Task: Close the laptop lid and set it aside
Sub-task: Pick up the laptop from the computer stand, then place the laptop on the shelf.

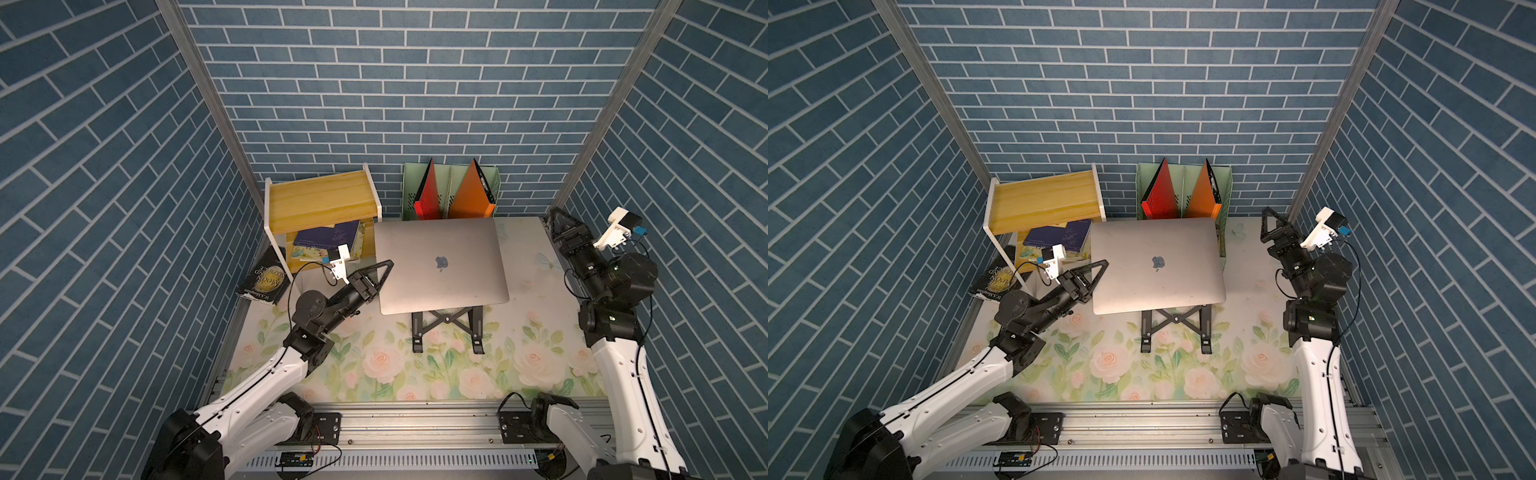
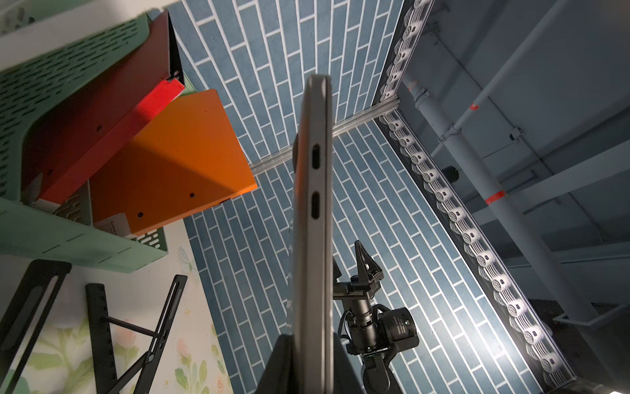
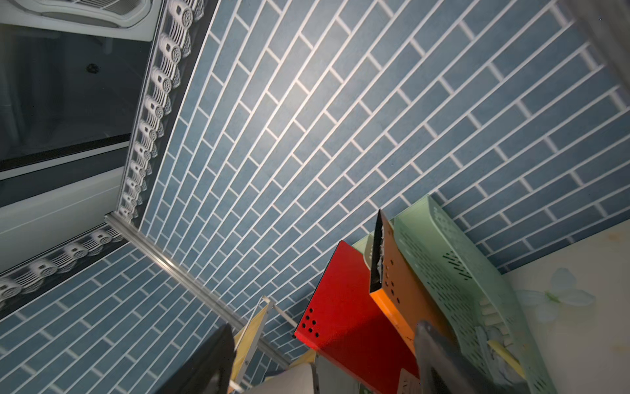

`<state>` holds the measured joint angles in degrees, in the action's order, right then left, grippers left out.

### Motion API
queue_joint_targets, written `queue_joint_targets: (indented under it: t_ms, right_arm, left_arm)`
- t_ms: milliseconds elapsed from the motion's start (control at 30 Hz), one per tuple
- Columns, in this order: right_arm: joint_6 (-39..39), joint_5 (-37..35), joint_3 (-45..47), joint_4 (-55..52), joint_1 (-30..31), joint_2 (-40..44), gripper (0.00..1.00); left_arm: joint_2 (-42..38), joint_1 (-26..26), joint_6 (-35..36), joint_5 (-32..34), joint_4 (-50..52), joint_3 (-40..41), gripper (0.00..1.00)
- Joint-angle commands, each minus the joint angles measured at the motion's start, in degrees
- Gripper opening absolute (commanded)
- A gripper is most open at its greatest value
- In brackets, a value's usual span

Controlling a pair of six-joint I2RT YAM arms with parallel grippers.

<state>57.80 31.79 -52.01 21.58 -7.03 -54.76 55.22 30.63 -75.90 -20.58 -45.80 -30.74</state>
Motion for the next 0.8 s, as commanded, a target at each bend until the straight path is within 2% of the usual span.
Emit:
queue_joint_targets:
  t_ms: [0, 100, 233, 533, 667, 767]
  right_arm:
    - [9.1, 18.9, 3.1, 10.9, 0.3, -4.2, 0.83]
    - [7.9, 24.3, 5.7, 10.6, 0.4, -4.0, 0.85]
    - [7.9, 27.6, 8.4, 9.4, 2.8, -4.9, 0.86]
    - [7.7, 29.9, 6.4, 11.1, 9.7, -10.4, 0.83]
    - [8.1, 31.2, 2.8, 11.9, 12.7, -13.3, 0.76]
    - [9.2, 32.6, 1.4, 12.7, 13.6, -14.1, 0.65]
  left_arm:
    - [-2.4, -1.9, -4.5, 2.9, -8.7, -4.6, 0.0]
    - [-2.8, -4.4, -5.7, 0.8, -9.1, -5.0, 0.0]
    - [-2.4, -7.5, -9.1, -2.2, -12.5, -4.6, 0.0]
    - [0.0, -9.7, -11.5, -9.0, -15.6, -6.4, 0.0]
    - [0.8, -10.2, -12.3, -11.5, -16.1, -7.0, 0.0]
    - [0.7, -11.6, -13.4, -12.9, -16.8, -6.8, 0.0]
